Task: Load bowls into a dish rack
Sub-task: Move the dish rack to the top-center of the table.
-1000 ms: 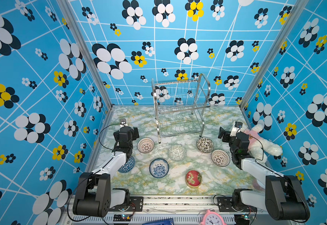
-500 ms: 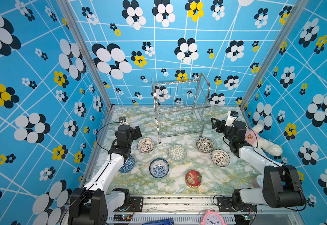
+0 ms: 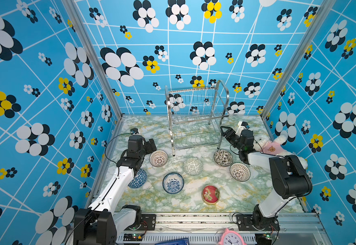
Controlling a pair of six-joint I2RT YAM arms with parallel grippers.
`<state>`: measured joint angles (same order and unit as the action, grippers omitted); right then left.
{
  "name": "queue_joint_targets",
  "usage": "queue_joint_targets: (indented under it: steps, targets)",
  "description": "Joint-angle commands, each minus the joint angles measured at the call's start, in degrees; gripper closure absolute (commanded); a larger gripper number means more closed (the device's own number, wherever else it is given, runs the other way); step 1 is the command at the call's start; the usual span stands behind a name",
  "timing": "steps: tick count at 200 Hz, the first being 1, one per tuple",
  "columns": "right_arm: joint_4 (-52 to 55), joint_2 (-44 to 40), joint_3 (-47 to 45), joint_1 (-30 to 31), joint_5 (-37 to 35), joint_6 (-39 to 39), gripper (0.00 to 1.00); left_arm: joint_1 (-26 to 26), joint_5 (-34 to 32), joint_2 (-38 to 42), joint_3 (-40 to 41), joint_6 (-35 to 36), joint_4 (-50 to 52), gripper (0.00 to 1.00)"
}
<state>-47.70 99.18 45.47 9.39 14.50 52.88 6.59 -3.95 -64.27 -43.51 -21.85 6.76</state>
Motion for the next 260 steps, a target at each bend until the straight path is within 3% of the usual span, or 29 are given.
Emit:
queue_joint_targets:
  steps: [1,37,89,188,260]
  targets:
    - [-10.51,1.67,-0.31,1.25,0.35,8.84,0.35,0.27,1.73,0.83,-2.61,-0.93,3.14,0.05]
    - [-17.99,3.38,-3.7,4.43,-3.97,15.95,0.44,0.04,1.91,0.53,-3.08,-0.04,3.25,0.05]
    - [-19.74,1.37,-6.92,9.58,-9.65,16.82,0.46,-0.53,2.21,-0.16,-3.08,-0.83,3.87,0.05]
    - [-13.91,-5.36,-9.29,13.73,-15.5,10.12,0.45,-0.53,2.53,-2.08,-3.73,-1.18,5.39,0.06]
    - [-0.34,-17.18,-12.86,16.6,-18.99,-2.63,0.43,0.97,1.74,-2.65,-5.86,-1.35,9.9,0.08]
